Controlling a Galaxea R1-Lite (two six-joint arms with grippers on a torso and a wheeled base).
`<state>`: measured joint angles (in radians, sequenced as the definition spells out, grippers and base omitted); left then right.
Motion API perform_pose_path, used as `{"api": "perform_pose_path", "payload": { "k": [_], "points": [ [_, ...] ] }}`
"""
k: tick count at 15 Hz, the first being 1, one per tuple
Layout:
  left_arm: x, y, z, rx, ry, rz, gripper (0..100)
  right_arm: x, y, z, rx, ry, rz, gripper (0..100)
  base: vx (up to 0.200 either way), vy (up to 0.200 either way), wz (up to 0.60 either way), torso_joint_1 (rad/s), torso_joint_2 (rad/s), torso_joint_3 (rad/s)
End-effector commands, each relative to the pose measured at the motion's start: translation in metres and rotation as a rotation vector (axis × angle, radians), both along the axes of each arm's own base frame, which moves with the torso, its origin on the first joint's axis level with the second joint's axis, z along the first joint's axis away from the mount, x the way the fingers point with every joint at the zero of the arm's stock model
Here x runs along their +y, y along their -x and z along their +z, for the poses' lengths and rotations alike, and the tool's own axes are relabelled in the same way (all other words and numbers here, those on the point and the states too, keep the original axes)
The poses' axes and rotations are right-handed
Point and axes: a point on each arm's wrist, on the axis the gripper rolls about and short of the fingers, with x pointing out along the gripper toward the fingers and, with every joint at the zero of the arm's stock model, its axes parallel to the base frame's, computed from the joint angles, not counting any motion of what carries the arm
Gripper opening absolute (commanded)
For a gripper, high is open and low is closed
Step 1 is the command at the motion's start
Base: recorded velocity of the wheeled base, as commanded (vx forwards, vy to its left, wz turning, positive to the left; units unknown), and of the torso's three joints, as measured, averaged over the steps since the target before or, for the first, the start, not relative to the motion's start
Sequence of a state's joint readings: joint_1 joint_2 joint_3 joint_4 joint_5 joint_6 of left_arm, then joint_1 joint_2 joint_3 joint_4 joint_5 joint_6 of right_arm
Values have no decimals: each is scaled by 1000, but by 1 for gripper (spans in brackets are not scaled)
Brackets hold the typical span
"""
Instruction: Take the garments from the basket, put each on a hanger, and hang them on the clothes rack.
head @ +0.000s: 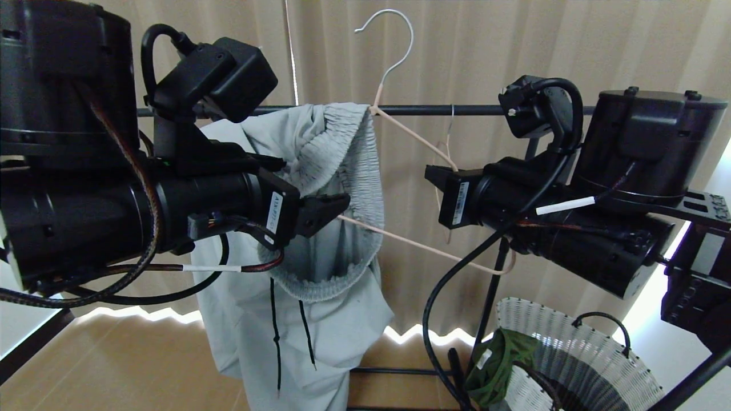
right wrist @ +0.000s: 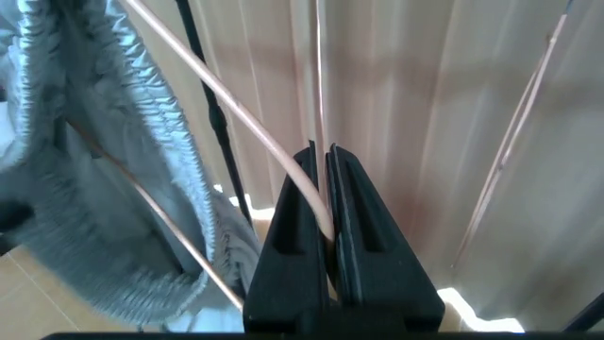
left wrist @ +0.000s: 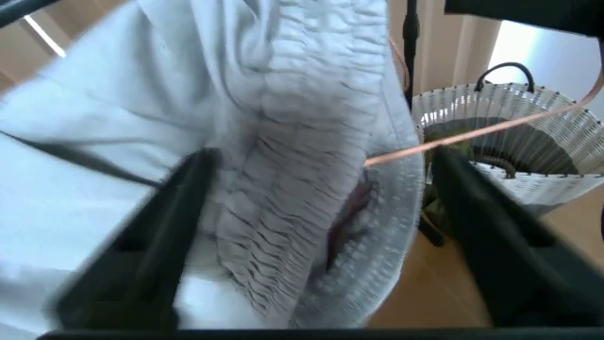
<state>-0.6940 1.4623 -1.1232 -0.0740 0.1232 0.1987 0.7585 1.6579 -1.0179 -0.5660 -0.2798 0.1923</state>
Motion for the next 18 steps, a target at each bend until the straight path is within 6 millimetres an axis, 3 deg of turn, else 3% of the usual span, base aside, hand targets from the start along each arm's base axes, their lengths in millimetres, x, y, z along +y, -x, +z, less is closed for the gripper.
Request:
{"api": "perform_pose_path", "payload": {
  "k": [1, 7, 11, 13, 16, 18],
  "points": [
    [1, 0, -2, 3, -4, 2, 100, -2, -3, 0, -2, -1, -9, 0, 0, 0, 0, 0, 0, 0],
    [9, 12, -12, 23, -21, -6, 100, -20, -13, 3, -8, -4, -75, 0, 0, 0, 0, 0, 0, 0],
    [21, 34, -7, -6, 13, -75, 100, -38, -19, -1, -22, 64, -124, 0, 0, 0, 0, 0, 0, 0],
    [25, 35, -4, -37, -10, -71, 100, -41, -16, -4, -15, 74, -125, 0, 0, 0, 0, 0, 0, 0],
    [43, 20, -6, -89, -108, 6, 100, -50, -3, -15, 6, 117, -85, 0, 0, 0, 0, 0, 0, 0],
    [43, 19, -8, -90, -120, 5, 100, -54, 4, -21, 20, 138, -73, 0, 0, 0, 0, 0, 0, 0]
  ]
}}
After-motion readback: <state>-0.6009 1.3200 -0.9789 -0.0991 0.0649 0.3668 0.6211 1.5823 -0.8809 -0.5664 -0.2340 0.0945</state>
